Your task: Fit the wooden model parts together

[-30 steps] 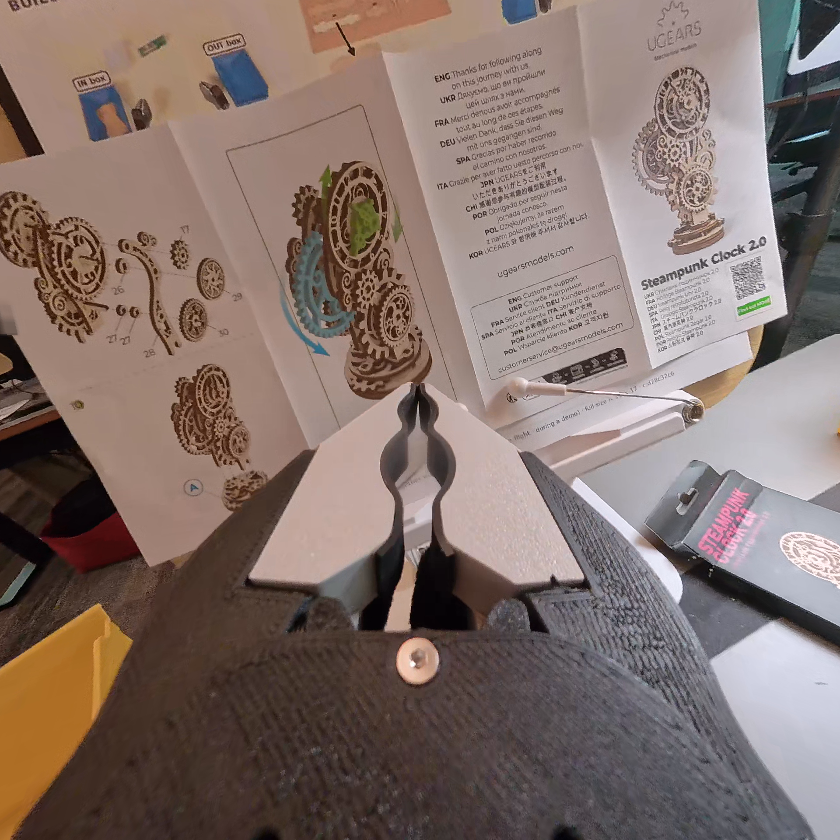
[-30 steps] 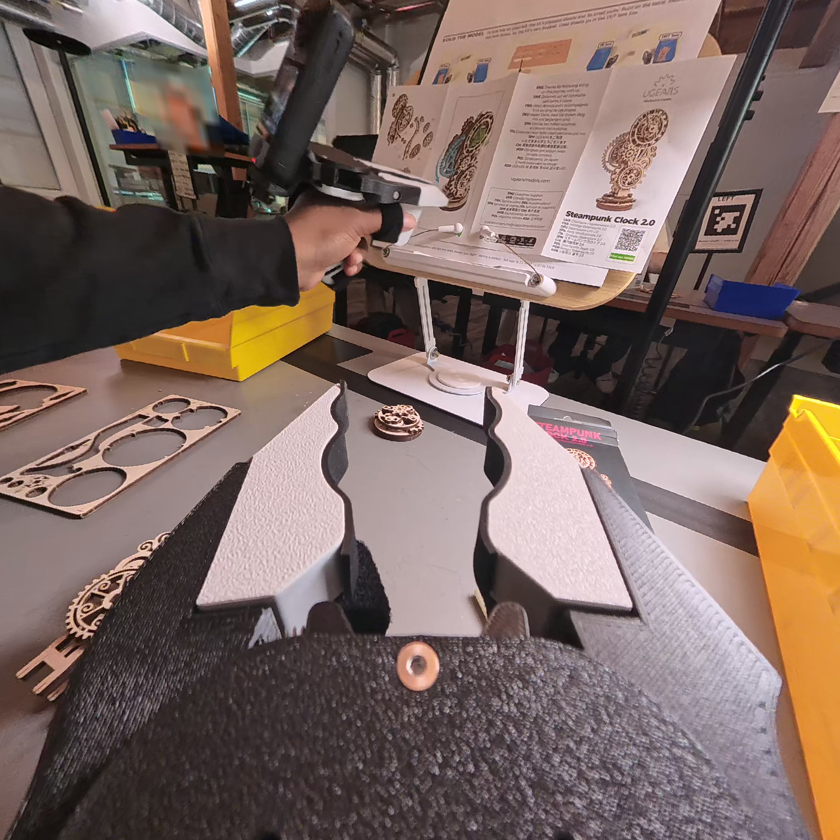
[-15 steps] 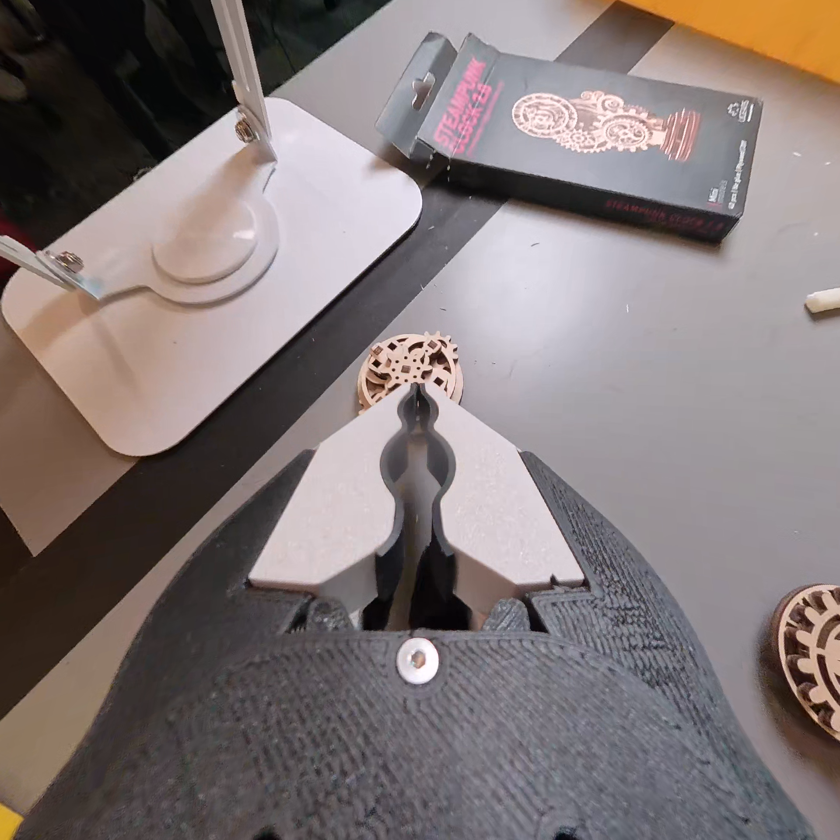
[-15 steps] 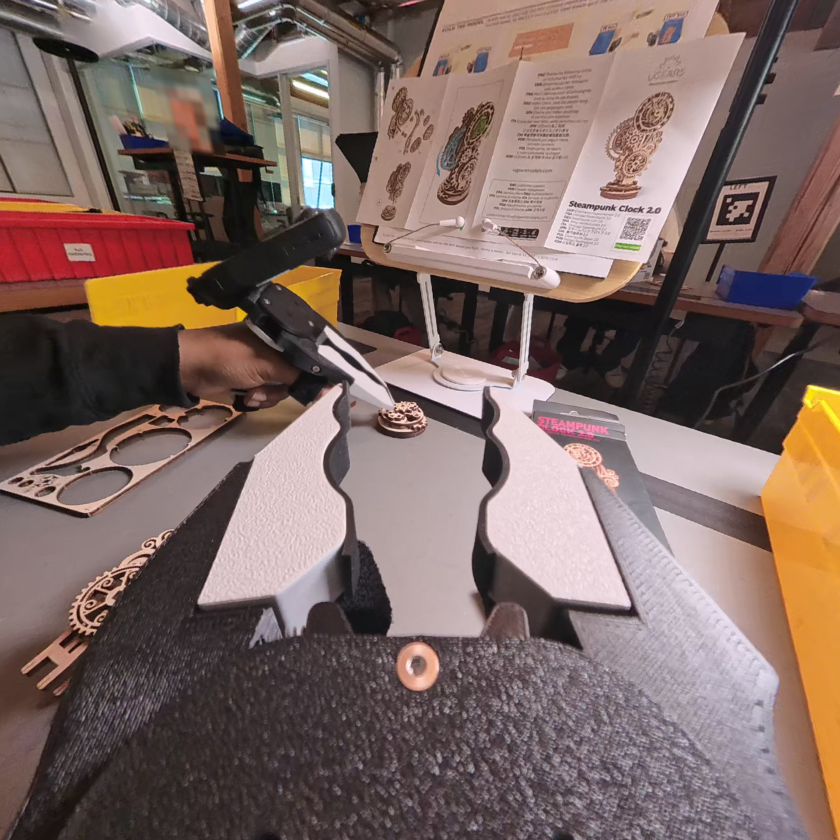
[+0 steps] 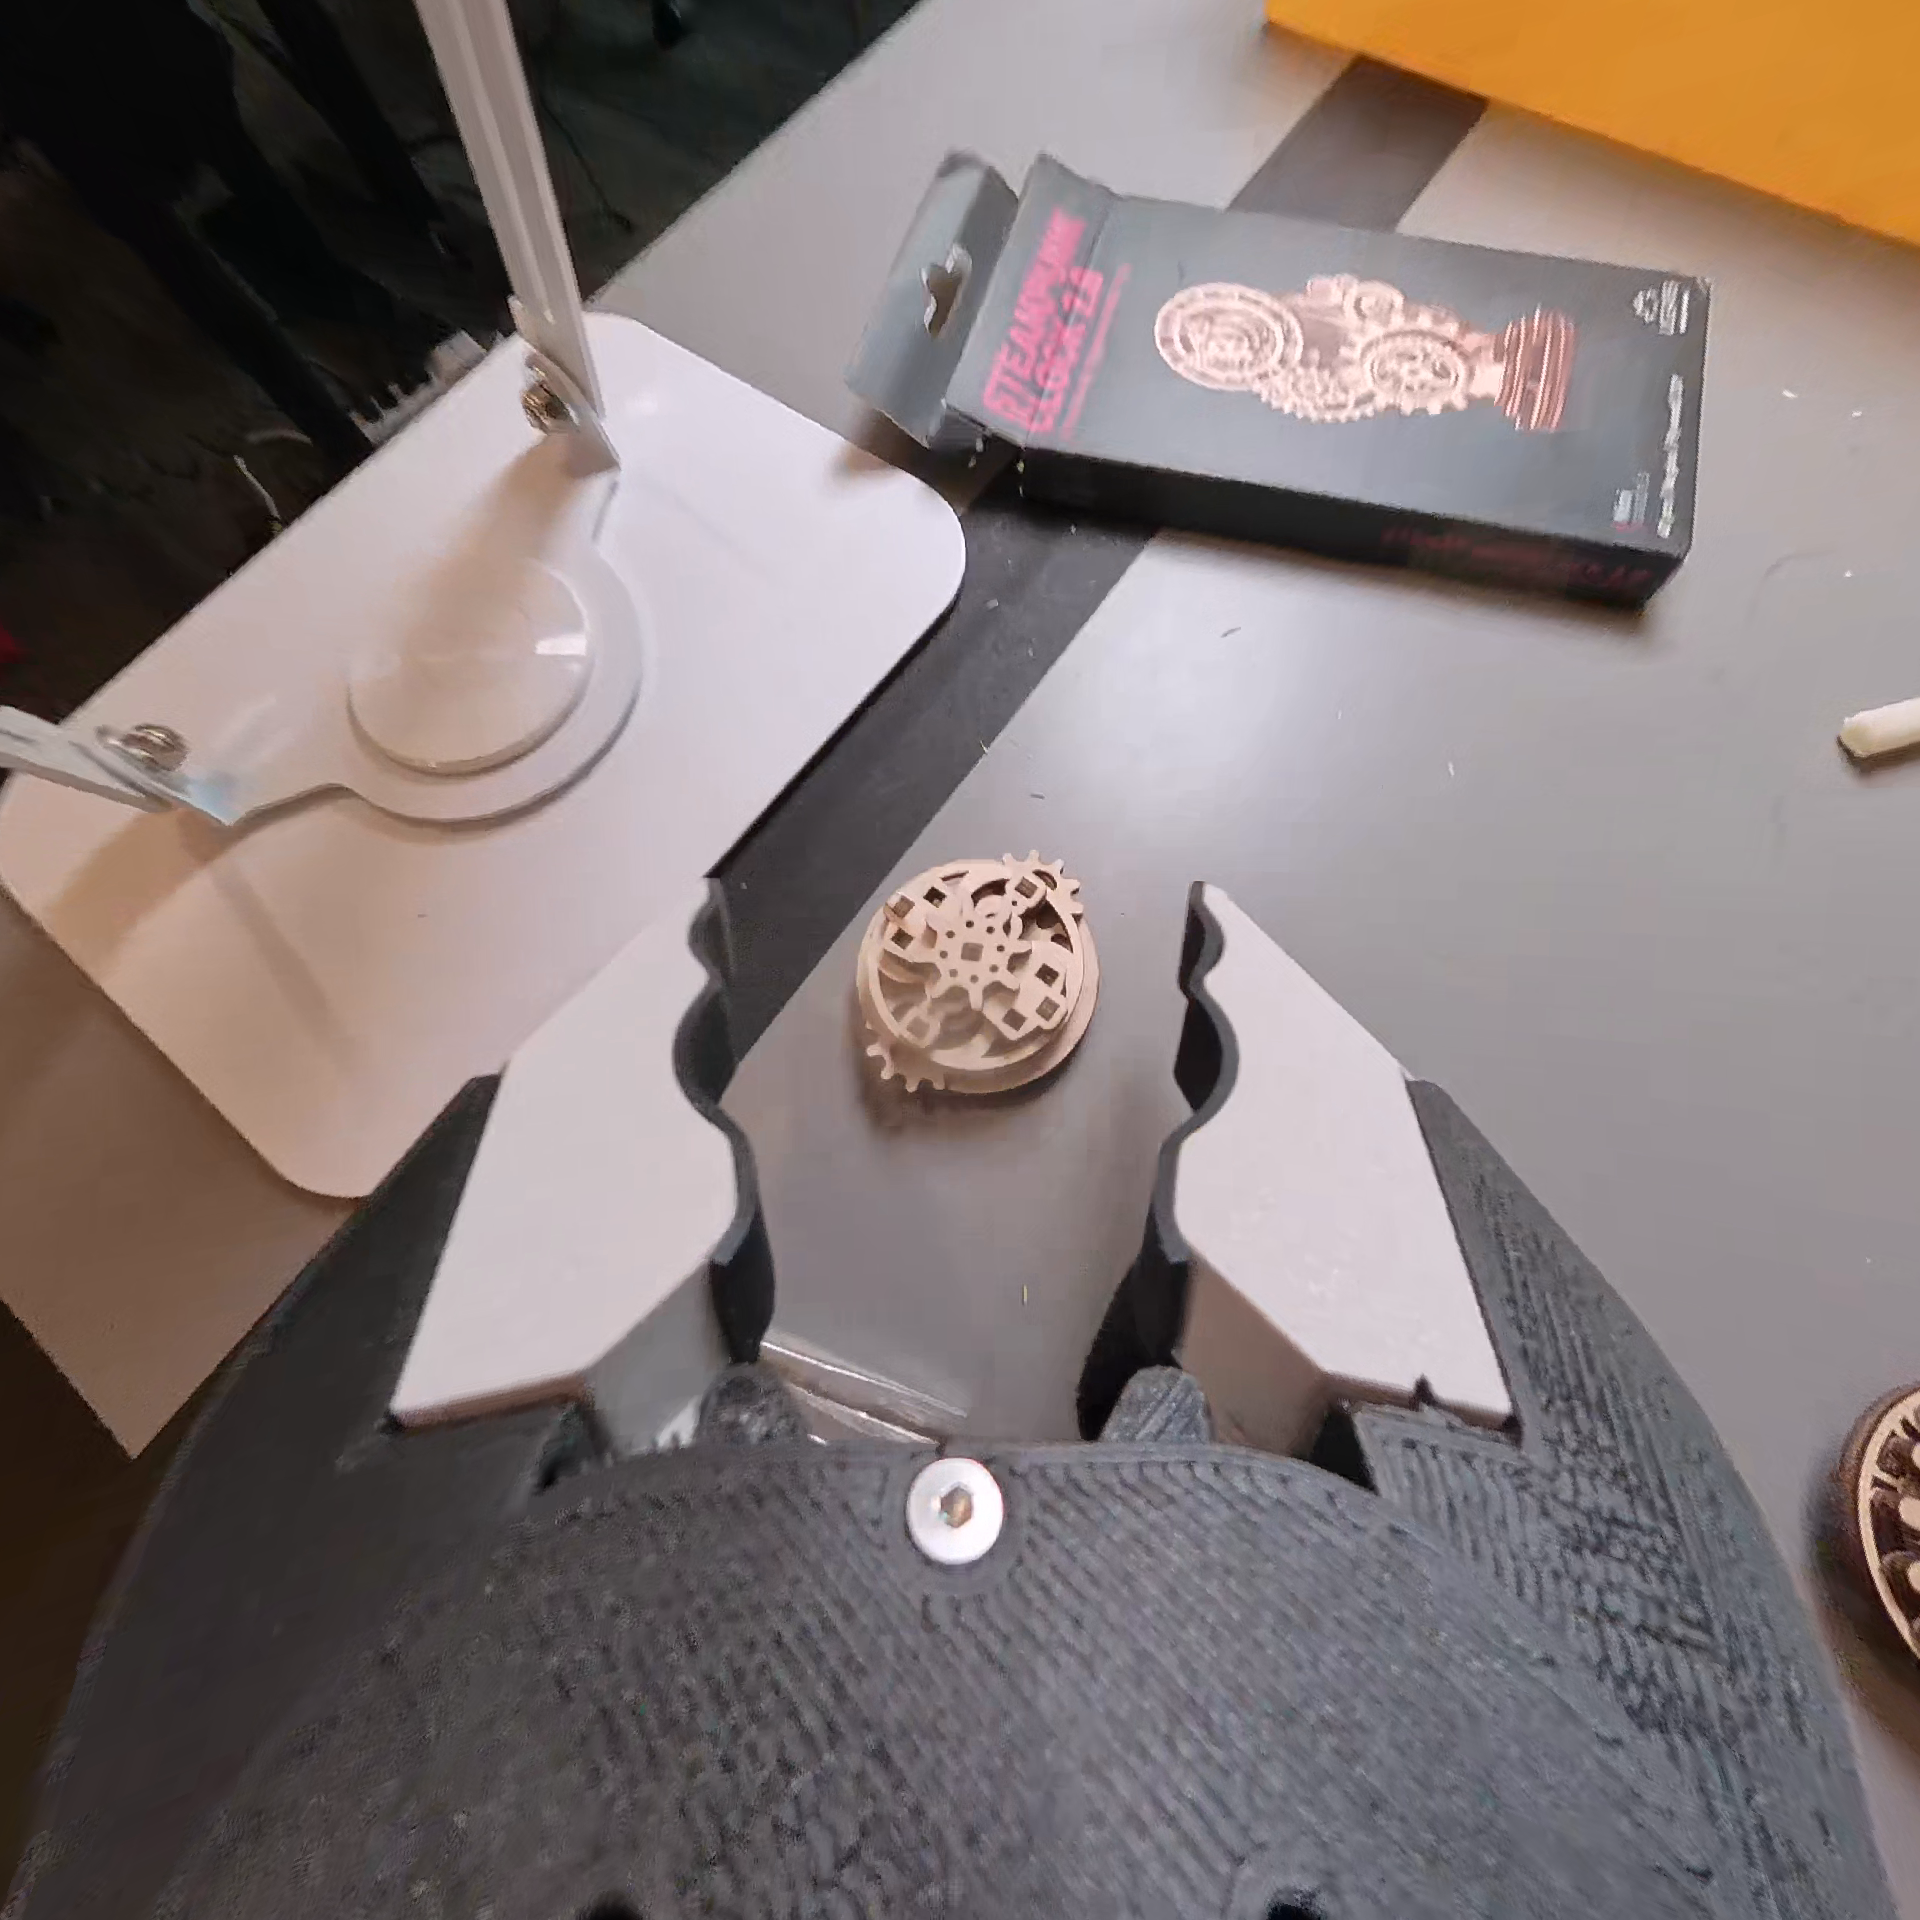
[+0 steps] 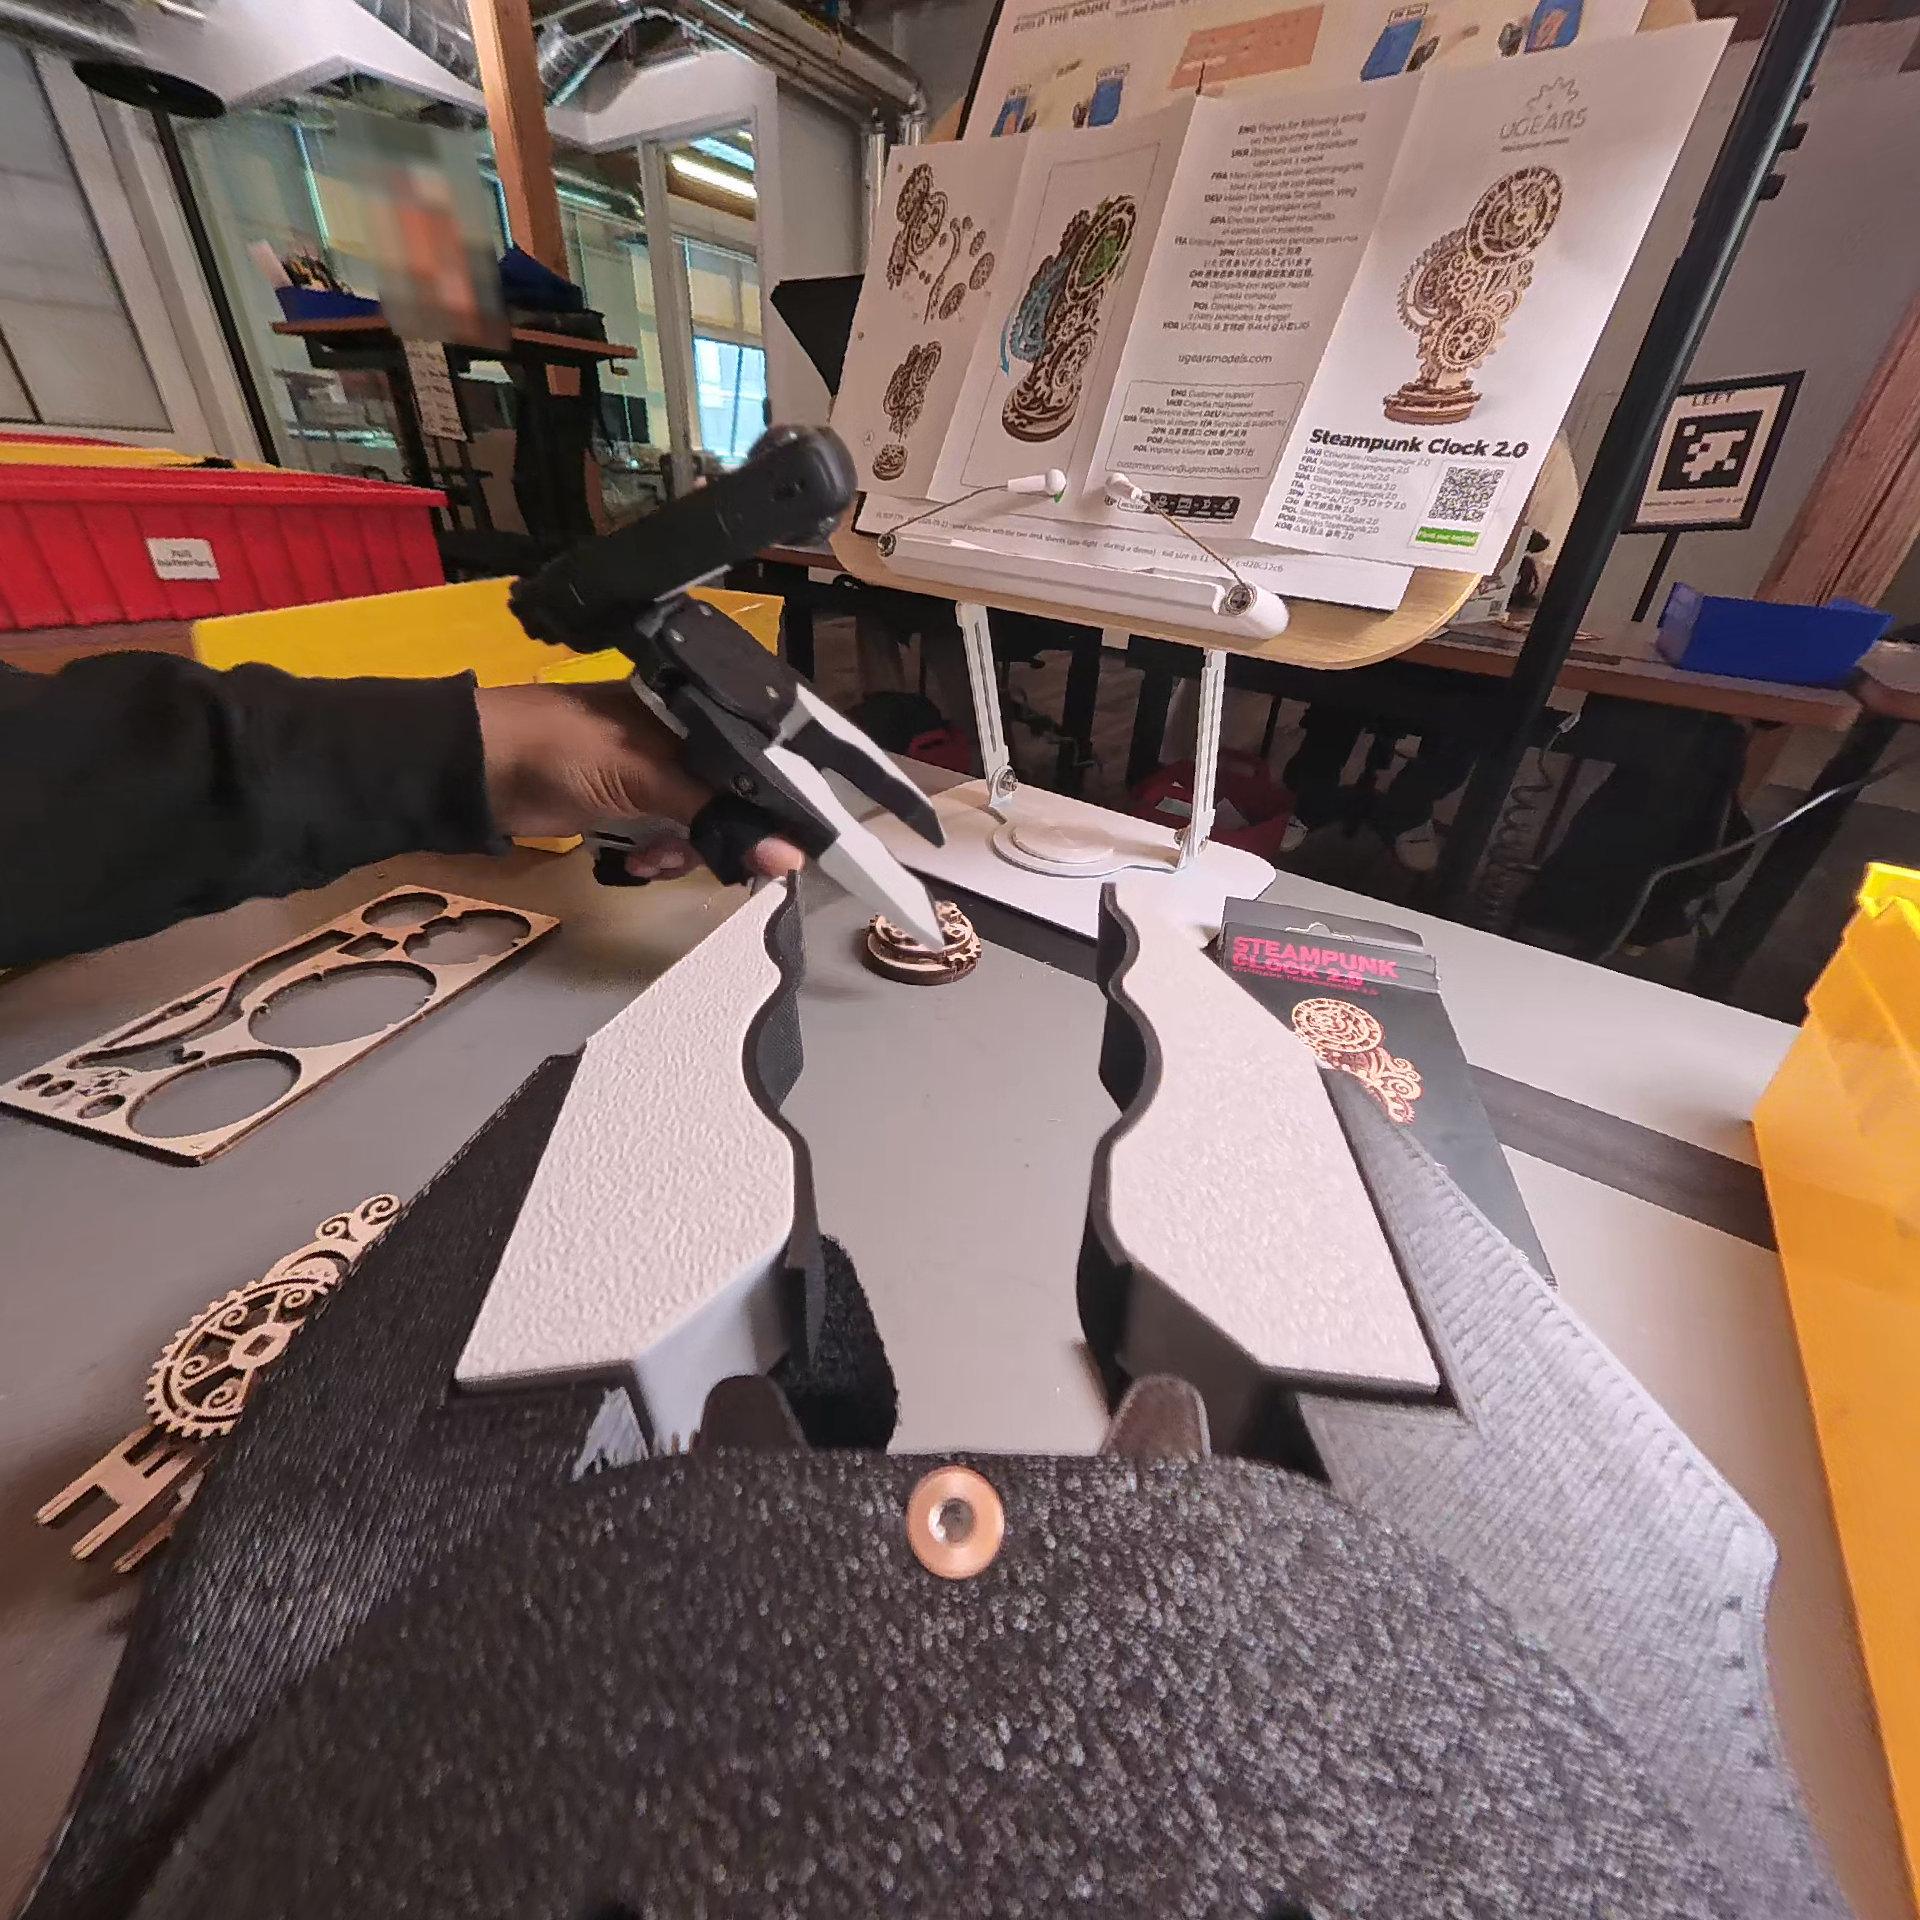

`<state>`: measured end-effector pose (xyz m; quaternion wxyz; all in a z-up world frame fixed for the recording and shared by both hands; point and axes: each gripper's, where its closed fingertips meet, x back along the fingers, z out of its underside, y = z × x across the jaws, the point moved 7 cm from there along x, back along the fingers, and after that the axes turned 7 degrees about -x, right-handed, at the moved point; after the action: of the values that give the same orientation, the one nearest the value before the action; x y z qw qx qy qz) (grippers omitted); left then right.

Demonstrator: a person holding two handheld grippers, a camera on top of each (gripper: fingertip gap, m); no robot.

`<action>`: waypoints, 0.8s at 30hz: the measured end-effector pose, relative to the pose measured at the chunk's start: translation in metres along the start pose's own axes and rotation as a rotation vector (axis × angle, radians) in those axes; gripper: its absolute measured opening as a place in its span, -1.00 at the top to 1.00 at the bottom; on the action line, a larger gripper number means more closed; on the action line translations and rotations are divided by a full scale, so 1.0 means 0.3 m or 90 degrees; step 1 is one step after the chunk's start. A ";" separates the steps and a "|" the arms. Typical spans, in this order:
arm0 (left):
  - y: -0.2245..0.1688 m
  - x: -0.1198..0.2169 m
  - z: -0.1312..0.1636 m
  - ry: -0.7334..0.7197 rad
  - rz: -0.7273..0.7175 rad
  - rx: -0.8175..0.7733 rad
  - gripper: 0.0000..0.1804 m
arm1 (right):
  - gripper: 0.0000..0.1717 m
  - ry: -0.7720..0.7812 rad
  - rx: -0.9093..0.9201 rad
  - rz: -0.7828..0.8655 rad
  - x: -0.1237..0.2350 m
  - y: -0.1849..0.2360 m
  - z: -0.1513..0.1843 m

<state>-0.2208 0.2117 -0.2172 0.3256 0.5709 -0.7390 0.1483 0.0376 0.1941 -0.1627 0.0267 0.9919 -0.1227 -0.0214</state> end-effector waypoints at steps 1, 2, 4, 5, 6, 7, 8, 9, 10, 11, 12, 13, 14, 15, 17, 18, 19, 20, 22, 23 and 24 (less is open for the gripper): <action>-0.001 -0.019 0.013 0.027 0.012 -0.001 -0.04 | 0.36 0.001 0.001 0.000 0.000 0.000 0.000; -0.001 -0.034 0.025 0.045 0.015 -0.008 -0.08 | 0.36 0.002 0.002 -0.001 0.000 0.000 0.001; -0.003 -0.057 0.048 0.077 0.018 -0.013 -0.09 | 0.36 0.004 0.005 0.000 0.000 -0.001 0.003; -0.005 -0.063 0.055 0.083 0.020 -0.011 -0.07 | 0.37 0.005 0.005 0.000 -0.001 -0.002 0.004; -0.008 -0.063 0.054 0.074 0.023 -0.004 0.02 | 0.37 0.006 0.004 0.000 -0.001 -0.003 0.005; -0.012 -0.063 0.055 0.072 0.030 -0.003 0.07 | 0.37 0.007 0.003 0.000 -0.002 -0.005 0.007; -0.019 -0.063 0.056 0.069 0.042 -0.002 0.15 | 0.38 0.010 0.001 -0.001 -0.003 -0.006 0.010; -0.026 -0.062 0.056 0.067 0.052 0.003 0.23 | 0.38 0.012 -0.001 -0.002 -0.004 -0.007 0.013; -0.031 -0.060 0.057 0.063 0.056 0.003 0.29 | 0.38 0.015 -0.003 -0.003 -0.005 -0.008 0.016; -0.038 -0.057 0.057 0.059 0.062 0.001 0.40 | 0.38 0.017 -0.004 -0.003 -0.006 -0.009 0.018; -0.040 -0.055 0.059 0.060 0.057 -0.001 0.40 | 0.39 0.018 -0.004 -0.003 -0.007 -0.009 0.020; -0.042 -0.052 0.060 0.061 0.053 -0.002 0.40 | 0.38 0.019 -0.004 -0.003 -0.007 -0.009 0.021; -0.043 -0.050 0.061 0.061 0.051 -0.004 0.40 | 0.39 0.019 -0.002 -0.003 -0.007 -0.008 0.021; -0.045 -0.046 0.063 0.060 0.048 -0.006 0.40 | 0.39 0.020 -0.001 -0.004 -0.007 -0.007 0.022; -0.050 -0.037 0.069 0.061 0.047 -0.007 0.40 | 0.39 0.022 0.002 -0.005 -0.007 -0.005 0.024; -0.055 -0.030 0.072 0.060 0.049 -0.008 0.40 | 0.40 0.022 0.004 -0.005 -0.007 -0.004 0.025; -0.061 -0.022 0.073 0.057 0.049 -0.010 0.40 | 0.40 0.023 0.005 -0.006 -0.008 -0.003 0.026; -0.069 -0.013 0.073 0.054 0.053 -0.012 0.40 | 0.40 0.024 0.006 -0.006 -0.008 -0.003 0.028; -0.087 0.010 0.072 0.051 0.060 -0.018 0.40 | 0.41 0.028 0.008 -0.007 -0.010 -0.002 0.032; -0.099 0.024 0.071 0.048 0.064 -0.022 0.40 | 0.41 0.030 0.009 -0.007 -0.011 -0.002 0.034; -0.113 0.040 0.071 0.045 0.070 -0.026 0.40 | 0.41 0.031 0.010 -0.007 -0.011 -0.002 0.036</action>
<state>-0.1973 0.1798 -0.2305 0.3546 0.5169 -0.7601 0.1712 0.0341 0.1949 -0.1733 0.0217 0.9930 -0.1164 0.0034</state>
